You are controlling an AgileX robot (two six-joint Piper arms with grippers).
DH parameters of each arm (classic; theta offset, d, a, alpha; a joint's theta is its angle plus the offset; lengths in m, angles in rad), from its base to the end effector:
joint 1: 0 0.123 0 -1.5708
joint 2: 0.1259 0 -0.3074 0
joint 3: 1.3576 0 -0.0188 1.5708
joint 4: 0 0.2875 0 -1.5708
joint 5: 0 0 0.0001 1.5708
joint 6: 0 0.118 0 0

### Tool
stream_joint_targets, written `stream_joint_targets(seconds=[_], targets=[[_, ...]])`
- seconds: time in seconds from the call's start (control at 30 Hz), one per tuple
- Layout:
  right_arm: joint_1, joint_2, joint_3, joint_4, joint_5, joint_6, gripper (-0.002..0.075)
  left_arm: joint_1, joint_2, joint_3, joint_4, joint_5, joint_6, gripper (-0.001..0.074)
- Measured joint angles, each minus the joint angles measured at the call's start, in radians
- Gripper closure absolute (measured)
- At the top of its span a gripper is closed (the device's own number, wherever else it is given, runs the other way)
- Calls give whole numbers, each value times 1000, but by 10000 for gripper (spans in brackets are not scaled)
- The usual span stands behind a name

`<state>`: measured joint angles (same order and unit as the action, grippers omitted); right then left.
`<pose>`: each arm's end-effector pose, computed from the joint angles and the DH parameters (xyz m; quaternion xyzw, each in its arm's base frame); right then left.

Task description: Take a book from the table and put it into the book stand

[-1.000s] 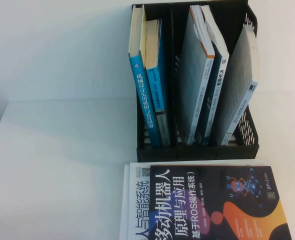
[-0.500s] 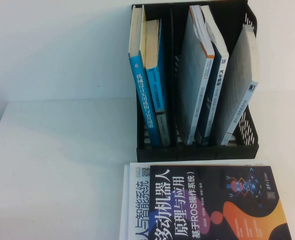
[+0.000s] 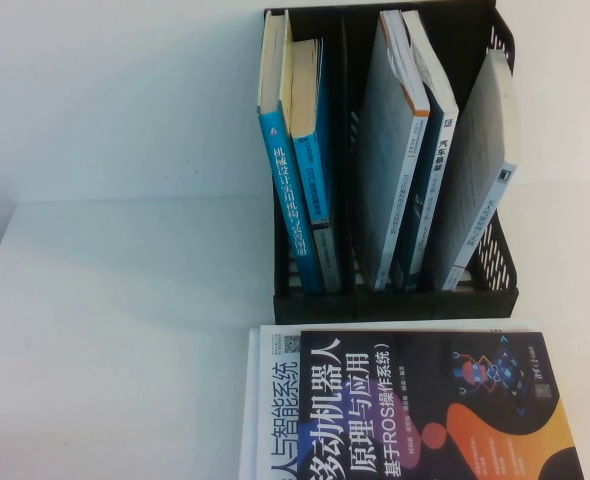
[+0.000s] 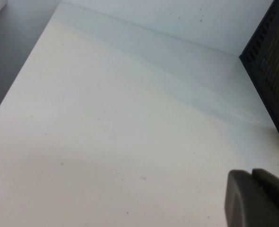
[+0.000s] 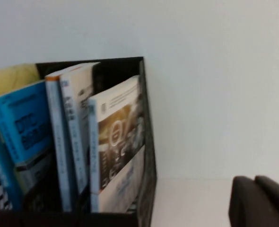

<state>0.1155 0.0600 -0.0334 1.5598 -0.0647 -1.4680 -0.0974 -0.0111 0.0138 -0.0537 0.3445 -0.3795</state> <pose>0.1015 0.0042 0.2232 0.0154 0.6849 0.0533 0.7265 0.0929 -0.0112 0.1709 -0.1258 0.7826 -0.1659 0.5867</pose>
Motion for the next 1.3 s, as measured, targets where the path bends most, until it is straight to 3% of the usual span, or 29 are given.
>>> stream_joint_targets(seconds=[0.17, 0.23, 0.37, 0.67, 1.3], targets=[[0, 0, 0, -851, 213, 812, 729, 0, 0, 0, 0, 0, 0, 737], [0, 0, 0, -1109, 298, 1101, 729, 0, 0, 0, 0, 0, 0, 737], [0, 0, 2, -1404, 441, 1449, 729, 0, 0, 0, 0, 0, 0, 737], [-20, -19, 50, -1654, 411, 1675, 729, 0, 0, 0, 0, 0, 0, 737], [-38, -72, 53, -1676, 417, 1731, 729, 0, -1, -1, 0, 0, -2, 737]])
